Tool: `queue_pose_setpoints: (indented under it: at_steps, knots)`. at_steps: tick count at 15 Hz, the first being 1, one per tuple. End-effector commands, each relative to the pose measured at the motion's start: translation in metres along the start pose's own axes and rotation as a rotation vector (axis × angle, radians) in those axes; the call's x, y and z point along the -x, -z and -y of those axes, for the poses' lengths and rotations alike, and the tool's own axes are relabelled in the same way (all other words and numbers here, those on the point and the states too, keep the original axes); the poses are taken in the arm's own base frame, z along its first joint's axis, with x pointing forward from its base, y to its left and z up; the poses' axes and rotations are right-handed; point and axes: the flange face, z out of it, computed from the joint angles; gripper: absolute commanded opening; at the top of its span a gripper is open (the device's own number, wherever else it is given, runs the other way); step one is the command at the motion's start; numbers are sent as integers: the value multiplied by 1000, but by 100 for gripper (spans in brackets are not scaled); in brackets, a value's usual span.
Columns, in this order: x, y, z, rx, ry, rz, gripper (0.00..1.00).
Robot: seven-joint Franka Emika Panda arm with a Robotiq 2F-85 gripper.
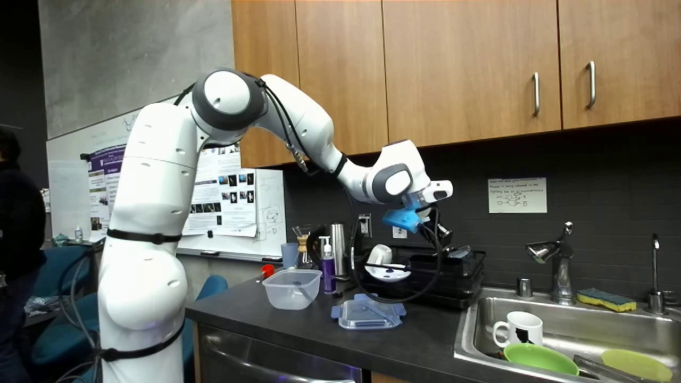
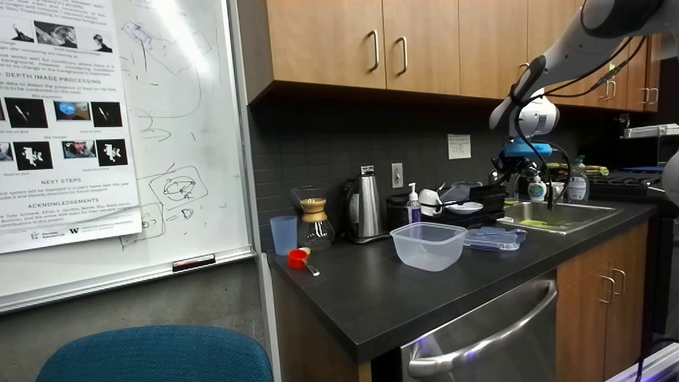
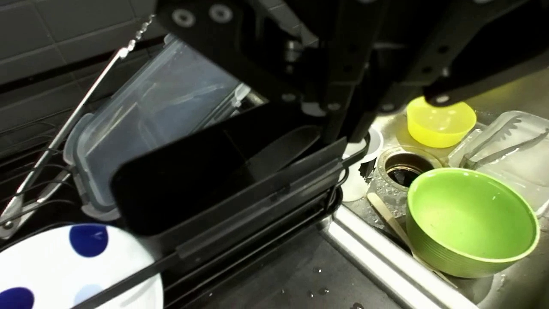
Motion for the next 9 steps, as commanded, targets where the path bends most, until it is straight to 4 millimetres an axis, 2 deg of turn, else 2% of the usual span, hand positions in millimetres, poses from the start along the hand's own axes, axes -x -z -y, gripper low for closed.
queue_pose_setpoints:
  at_steps: [1, 6, 7, 8, 9]
  knots:
    - [5, -2, 8, -42, 44, 31, 42]
    - [14, -5, 23, -90, 151, 79, 76]
    - [15, -5, 25, -100, 174, 87, 73]
    - [15, -4, 26, -110, 194, 94, 40]
    - [16, -5, 26, -116, 211, 99, 44]
